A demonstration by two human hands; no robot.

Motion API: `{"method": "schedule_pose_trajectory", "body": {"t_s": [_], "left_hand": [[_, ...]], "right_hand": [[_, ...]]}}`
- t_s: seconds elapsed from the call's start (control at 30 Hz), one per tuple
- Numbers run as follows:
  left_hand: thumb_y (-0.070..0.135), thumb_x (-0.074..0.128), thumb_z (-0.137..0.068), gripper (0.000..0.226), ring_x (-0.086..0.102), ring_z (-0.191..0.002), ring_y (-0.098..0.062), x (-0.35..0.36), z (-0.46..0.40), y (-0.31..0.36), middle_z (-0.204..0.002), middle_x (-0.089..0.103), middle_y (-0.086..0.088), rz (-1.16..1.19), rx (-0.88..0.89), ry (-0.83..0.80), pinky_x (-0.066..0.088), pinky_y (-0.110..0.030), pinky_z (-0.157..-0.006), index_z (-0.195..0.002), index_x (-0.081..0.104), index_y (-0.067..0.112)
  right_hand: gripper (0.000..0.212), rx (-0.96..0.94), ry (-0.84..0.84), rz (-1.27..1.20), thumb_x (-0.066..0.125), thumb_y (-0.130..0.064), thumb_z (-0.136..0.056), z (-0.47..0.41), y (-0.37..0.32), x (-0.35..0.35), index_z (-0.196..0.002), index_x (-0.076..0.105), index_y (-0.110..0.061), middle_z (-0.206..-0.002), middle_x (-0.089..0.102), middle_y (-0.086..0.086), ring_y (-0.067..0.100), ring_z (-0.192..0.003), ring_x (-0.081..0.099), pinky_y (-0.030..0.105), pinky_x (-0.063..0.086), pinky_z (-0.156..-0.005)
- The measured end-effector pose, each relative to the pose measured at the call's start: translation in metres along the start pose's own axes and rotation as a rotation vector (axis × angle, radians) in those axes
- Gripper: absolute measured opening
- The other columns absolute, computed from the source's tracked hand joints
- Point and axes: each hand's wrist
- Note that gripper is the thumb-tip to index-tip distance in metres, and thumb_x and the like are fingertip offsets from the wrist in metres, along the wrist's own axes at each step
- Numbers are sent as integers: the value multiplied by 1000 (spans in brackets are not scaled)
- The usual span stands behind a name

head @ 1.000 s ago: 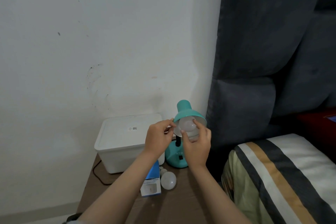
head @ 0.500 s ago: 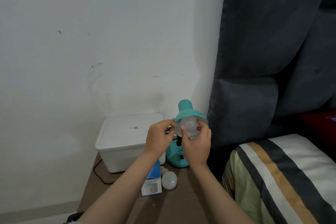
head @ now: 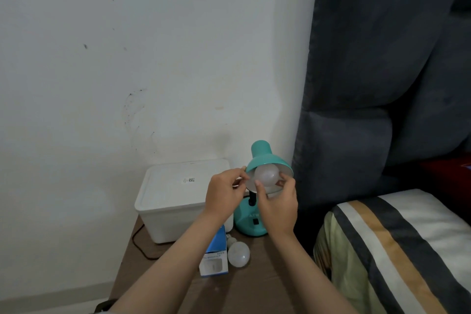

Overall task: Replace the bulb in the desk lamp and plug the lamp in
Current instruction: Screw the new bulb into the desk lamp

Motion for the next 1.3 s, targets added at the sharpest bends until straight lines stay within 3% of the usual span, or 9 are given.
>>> {"method": "schedule_pose_trajectory", "body": {"t_s": [0.17, 0.43, 0.6, 0.8, 0.93, 1.0, 1.13, 1.23, 1.3], "left_hand": [[-2, 64, -78, 15, 69, -85, -13, 0, 0, 0, -99, 73, -6, -6, 11, -2, 57, -24, -76, -85, 71, 8], [-2, 64, -78, 15, 69, -86, -12, 0, -1, 1, -101, 73, -5, -9, 0, 7, 56, -21, -76, -84, 71, 9], [0, 65, -79, 13, 69, -85, -11, 1, 0, 2, -100, 73, -5, -4, -4, 4, 57, -21, -75, -83, 71, 10], [-2, 64, -77, 15, 70, -85, -13, -1, 0, 2, -99, 73, -6, 1, -8, 13, 56, -20, -74, -80, 71, 11], [-2, 64, -78, 15, 69, -88, -11, 0, 0, 2, -101, 72, -5, 6, -13, 8, 56, -19, -74, -80, 71, 11], [-2, 64, -78, 15, 69, -87, -10, 0, 1, 3, -102, 72, -5, 10, -22, 11, 56, -18, -75, -80, 71, 11], [-2, 64, -77, 14, 69, -86, -11, 0, 1, 3, -98, 73, -5, 16, -26, 13, 56, -20, -74, -78, 70, 11], [-2, 64, -77, 13, 69, -85, -12, 0, 0, 3, -95, 73, -6, 14, -31, 10, 57, -22, -74, -77, 70, 10], [-2, 64, -77, 13, 69, -85, -12, 0, 1, 2, -97, 73, -6, 16, -32, 6, 57, -23, -75, -78, 70, 10]], "right_hand": [[51, -201, -9, 19, 75, -16, -77, 4, 10, 3, -124, 55, -16, -117, 50, 9, 20, -90, 61, 26, 56, -62], [46, -135, -43, 66, 70, -36, -81, -4, 7, 2, -116, 48, -18, -113, 46, 3, 21, -82, 64, 29, 54, -56], [48, -228, -39, 111, 74, -17, -78, 0, 10, 0, -123, 56, -17, -121, 50, 11, 6, -94, 48, 20, 50, -64], [50, -154, -5, 80, 76, -31, -76, -3, 5, 2, -115, 55, -9, -108, 62, 9, 23, -89, 64, 26, 50, -62], [57, -217, -20, 98, 74, -22, -78, 3, 10, 3, -129, 50, -18, -126, 48, 11, 18, -90, 61, 25, 54, -59], [54, -245, -13, 105, 74, -19, -79, 3, 11, 3, -129, 54, -18, -122, 53, 11, 16, -90, 60, 23, 53, -60], [53, -134, 19, 89, 75, -37, -77, -2, 5, 5, -119, 56, -10, -108, 63, 7, 21, -91, 64, 26, 52, -64], [58, -141, 35, 93, 77, -37, -74, -1, 5, 7, -119, 52, -11, -111, 55, 10, 24, -90, 62, 26, 50, -60], [58, -196, 27, 79, 78, -28, -75, 2, 7, 8, -125, 52, -14, -120, 49, 12, 22, -92, 60, 27, 54, -61]]}}
Point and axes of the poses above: each hand's wrist, its own z-axis away from the middle knuckle, its own x-axis out of the palm, y = z × x
